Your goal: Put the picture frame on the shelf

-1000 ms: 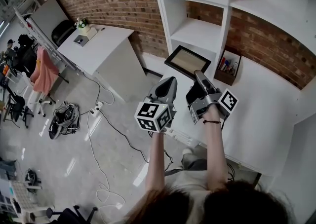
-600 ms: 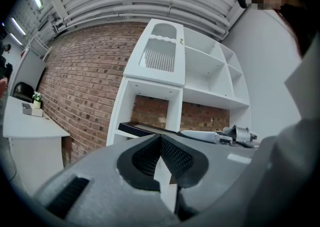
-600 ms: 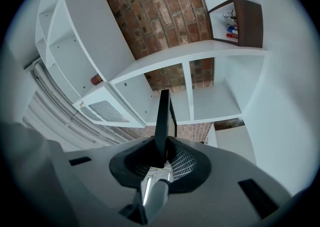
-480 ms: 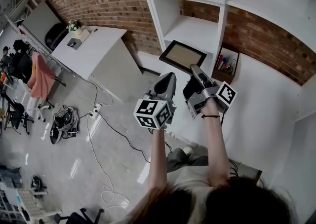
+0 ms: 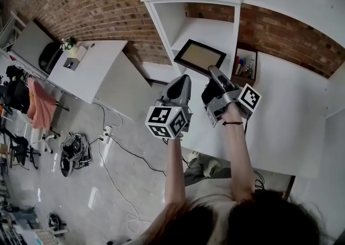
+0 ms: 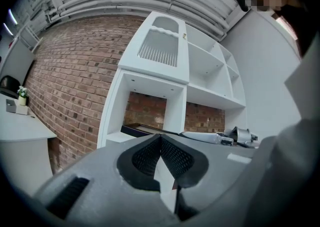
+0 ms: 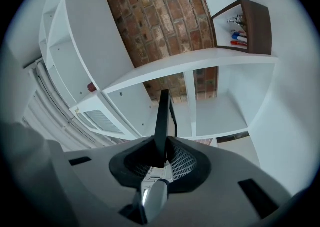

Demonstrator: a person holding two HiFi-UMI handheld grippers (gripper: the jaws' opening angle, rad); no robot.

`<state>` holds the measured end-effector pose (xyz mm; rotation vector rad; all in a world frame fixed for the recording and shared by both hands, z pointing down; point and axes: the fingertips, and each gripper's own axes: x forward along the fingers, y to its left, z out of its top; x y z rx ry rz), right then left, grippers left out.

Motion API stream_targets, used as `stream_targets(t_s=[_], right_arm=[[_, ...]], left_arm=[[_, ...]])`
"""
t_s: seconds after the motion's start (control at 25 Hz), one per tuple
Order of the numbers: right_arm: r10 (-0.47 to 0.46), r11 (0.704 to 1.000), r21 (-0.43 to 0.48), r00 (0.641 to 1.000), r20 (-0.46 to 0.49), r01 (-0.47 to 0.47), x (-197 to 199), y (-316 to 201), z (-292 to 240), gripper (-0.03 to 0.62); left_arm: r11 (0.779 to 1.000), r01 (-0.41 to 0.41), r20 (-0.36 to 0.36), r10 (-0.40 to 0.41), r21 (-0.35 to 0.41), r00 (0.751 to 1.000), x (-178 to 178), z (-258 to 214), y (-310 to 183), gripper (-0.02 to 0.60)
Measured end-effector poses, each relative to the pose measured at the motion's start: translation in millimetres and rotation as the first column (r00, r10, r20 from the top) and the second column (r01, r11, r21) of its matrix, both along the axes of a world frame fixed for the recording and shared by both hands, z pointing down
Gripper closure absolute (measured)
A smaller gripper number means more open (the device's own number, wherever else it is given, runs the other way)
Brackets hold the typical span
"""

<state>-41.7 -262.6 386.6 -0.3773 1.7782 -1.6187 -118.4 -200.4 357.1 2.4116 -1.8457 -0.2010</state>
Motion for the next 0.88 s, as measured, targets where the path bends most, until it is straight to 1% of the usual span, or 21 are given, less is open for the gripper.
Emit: stream_targets(t_s=[0.2,0.44,0.64,0.88], right_arm=[[0.071,0.997,0.001,0.997,0.010,-0.071,-4.0,-13.5,-4.0,0.525],[0.146,0.989,0.005,0.989,0.014,-0.146,-10.2,-33.8,-3.4,0.526],[0.198,0.980,0.008,0.980,0.004,-0.198,-11.4,-46.4,-3.8,0.525],[0.234,0.972,-0.005,0.972,-0.014,-0.234,-12.3,-60.3,-1.6,0.526]], left_arm=[[0.997,-0.073,0.008,0.073,-0.004,0.997,-7.8,-3.8,-17.9,0.571],[0.991,-0.137,0.007,0.137,-0.002,0.990,-23.3,-4.3,-42.0,0.571],[0.981,-0.196,0.002,0.196,0.001,0.981,-25.2,-4.8,-58.0,0.571],[0.971,-0.239,-0.006,0.239,0.004,0.971,-25.9,-5.7,-76.2,0.571]])
